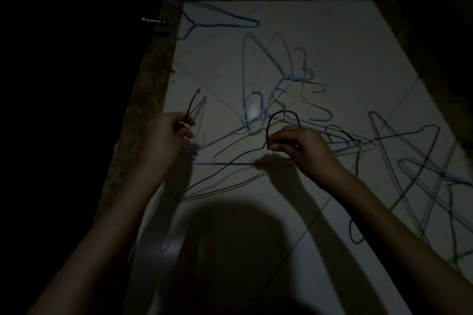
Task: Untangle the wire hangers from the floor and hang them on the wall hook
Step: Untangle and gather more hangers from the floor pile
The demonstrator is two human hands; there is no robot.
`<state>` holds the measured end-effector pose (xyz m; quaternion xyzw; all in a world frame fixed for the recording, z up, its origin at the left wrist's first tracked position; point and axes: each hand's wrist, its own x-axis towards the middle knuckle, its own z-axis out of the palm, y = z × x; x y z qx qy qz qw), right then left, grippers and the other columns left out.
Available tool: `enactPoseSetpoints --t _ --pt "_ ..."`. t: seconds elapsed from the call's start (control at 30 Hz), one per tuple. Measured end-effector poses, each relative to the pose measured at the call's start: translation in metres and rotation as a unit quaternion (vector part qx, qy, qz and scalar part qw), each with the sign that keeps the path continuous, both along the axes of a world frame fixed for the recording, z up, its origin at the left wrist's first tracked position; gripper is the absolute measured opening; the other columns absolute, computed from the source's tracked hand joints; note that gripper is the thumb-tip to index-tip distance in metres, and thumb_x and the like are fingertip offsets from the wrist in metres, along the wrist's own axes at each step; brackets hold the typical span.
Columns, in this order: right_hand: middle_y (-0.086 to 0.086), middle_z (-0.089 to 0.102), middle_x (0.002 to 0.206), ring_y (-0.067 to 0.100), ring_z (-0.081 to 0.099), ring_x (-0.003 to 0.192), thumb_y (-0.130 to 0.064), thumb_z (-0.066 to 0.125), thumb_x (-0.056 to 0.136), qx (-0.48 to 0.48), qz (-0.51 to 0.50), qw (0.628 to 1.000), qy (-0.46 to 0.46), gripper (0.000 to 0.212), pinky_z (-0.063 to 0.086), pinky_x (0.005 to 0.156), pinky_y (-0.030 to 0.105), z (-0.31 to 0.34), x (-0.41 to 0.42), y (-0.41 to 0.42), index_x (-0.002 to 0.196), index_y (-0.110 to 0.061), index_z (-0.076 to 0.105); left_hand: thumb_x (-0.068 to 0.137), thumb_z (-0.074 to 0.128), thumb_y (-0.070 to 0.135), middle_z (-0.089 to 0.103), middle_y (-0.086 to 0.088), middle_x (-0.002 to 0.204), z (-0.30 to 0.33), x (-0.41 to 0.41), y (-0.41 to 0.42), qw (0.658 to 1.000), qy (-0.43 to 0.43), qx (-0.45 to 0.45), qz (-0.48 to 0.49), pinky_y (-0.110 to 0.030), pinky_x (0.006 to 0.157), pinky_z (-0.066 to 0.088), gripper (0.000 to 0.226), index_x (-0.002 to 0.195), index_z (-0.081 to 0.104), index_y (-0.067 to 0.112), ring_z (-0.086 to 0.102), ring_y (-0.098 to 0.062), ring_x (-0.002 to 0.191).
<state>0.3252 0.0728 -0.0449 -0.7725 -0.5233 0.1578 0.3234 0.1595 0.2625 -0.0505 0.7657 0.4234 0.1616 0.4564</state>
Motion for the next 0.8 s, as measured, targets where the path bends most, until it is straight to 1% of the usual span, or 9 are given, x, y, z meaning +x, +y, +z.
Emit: enactPoseSetpoints --t 0.1,0.2,0.27,0.33,0.37,0.5,0.63,0.73,0.8 --pt "0.01 0.068 0.095 0.025 0.062 0.09 -0.004 0.063 0.083 -0.012 0.013 1.0 -0.002 0.013 0.045 0.08 0.036 0.006 0.0 0.007 0.092 -0.002 0.072 0.087 0.034 -0.016 0.054 -0.008 0.067 0.01 -0.003 0.0 1.0 -0.003 0.013 0.0 -0.01 0.042 0.037 0.03 0.088 0.055 0.005 0.052 -0.014 0.054" --pt "0.006 0.066 0.087 0.022 0.061 0.086 -0.004 0.065 0.081 -0.012 0.03 0.999 0.004 0.011 0.045 0.079 0.035 0.011 -0.001 0.012 0.089 -0.003 0.072 0.09 0.036 -0.014 0.058 -0.005 0.069 0.021 -0.002 -0.001 0.999 -0.029 -0.022 -0.019 -0.011 0.042 0.04 0.028 0.092 0.055 0.006 0.056 0.0 0.046" --pt "0.01 0.068 0.088 0.023 0.061 0.086 -0.004 0.066 0.081 -0.005 0.044 0.999 0.009 0.01 0.045 0.079 0.033 0.014 -0.004 0.015 0.087 -0.003 0.073 0.091 0.039 -0.013 0.06 -0.006 0.073 0.031 -0.002 -0.004 0.997 -0.04 -0.051 -0.041 -0.01 0.043 0.042 0.025 0.095 0.055 0.006 0.057 0.003 0.047" --pt "0.01 0.069 0.089 0.018 0.059 0.086 -0.004 0.066 0.08 0.008 0.053 0.998 0.013 0.009 0.043 0.08 0.026 0.02 -0.006 0.019 0.086 -0.003 0.073 0.091 0.043 -0.009 0.063 -0.008 0.077 0.04 0.0 -0.009 0.993 -0.049 -0.087 -0.07 -0.01 0.046 0.044 0.022 0.099 0.057 0.005 0.06 0.003 0.052" --pt "0.01 0.069 0.088 0.017 0.058 0.085 -0.004 0.067 0.08 0.016 0.054 0.998 0.017 0.009 0.041 0.079 0.023 0.024 -0.005 0.02 0.086 -0.003 0.073 0.092 0.045 -0.007 0.065 -0.009 0.08 0.045 0.001 -0.013 0.989 -0.052 -0.107 -0.089 -0.011 0.048 0.045 0.021 0.101 0.059 0.005 0.062 0.001 0.055" --pt "0.007 0.066 0.084 0.022 0.059 0.085 -0.007 0.069 0.077 0.063 0.015 0.998 0.019 0.007 0.042 0.078 0.026 0.037 0.002 0.019 0.083 -0.006 0.073 0.093 0.047 -0.003 0.071 -0.011 0.088 0.054 0.011 -0.031 0.965 -0.066 -0.208 -0.145 -0.017 0.062 0.054 0.021 0.099 0.063 0.01 0.07 -0.01 0.073" --pt "0.002 0.059 0.085 0.016 0.058 0.082 -0.008 0.072 0.074 0.061 -0.017 0.998 0.018 0.006 0.038 0.074 0.011 0.036 0.008 0.008 0.079 -0.009 0.074 0.093 0.048 0.001 0.071 -0.018 0.096 0.054 0.027 -0.054 0.928 -0.069 -0.321 -0.177 -0.031 0.079 0.057 0.019 0.105 0.061 0.006 0.071 -0.026 0.088" --pt "0.0 0.059 0.082 0.014 0.059 0.081 -0.008 0.071 0.075 0.065 -0.03 0.997 0.017 0.004 0.043 0.076 0.017 0.031 0.01 -0.001 0.079 -0.008 0.073 0.094 0.046 0.002 0.07 -0.02 0.099 0.052 0.035 -0.066 0.91 -0.079 -0.362 -0.187 -0.032 0.08 0.057 0.023 0.114 0.057 0.005 0.07 -0.029 0.091" --pt "0.001 0.061 0.08 0.017 0.061 0.08 -0.007 0.072 0.075 0.073 -0.062 0.995 0.039 0.005 0.049 0.079 0.032 0.028 0.01 -0.007 0.079 -0.009 0.071 0.093 0.048 0.003 0.07 -0.02 0.1 0.053 0.04 -0.071 0.893 -0.097 -0.397 -0.185 -0.032 0.079 0.057 0.025 0.117 0.056 0.007 0.069 -0.03 0.092"
